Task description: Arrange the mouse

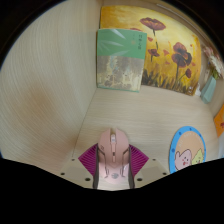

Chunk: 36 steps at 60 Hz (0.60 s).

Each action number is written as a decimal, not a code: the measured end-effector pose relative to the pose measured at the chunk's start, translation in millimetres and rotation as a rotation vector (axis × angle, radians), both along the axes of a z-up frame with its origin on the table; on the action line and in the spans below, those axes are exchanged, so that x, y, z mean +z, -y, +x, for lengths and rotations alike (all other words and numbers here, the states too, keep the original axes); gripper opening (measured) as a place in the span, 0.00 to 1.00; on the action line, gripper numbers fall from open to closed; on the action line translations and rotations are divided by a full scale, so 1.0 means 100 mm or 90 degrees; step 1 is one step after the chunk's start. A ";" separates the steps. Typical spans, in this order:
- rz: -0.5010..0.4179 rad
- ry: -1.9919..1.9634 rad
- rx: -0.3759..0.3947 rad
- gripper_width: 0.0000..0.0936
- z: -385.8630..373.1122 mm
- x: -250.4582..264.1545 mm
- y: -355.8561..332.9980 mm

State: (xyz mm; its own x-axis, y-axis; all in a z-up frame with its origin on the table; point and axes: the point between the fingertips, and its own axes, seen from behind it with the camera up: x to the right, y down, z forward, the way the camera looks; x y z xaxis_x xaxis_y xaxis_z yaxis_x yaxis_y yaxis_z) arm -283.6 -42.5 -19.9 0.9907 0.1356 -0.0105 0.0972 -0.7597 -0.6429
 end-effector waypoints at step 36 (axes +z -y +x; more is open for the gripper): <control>0.229 0.004 -0.031 0.40 1.71 2.66 -0.60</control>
State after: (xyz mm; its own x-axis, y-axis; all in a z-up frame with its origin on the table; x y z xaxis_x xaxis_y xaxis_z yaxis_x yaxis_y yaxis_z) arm -112.4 17.8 246.6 0.9960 0.0816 0.0351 0.0707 -0.4888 -0.8695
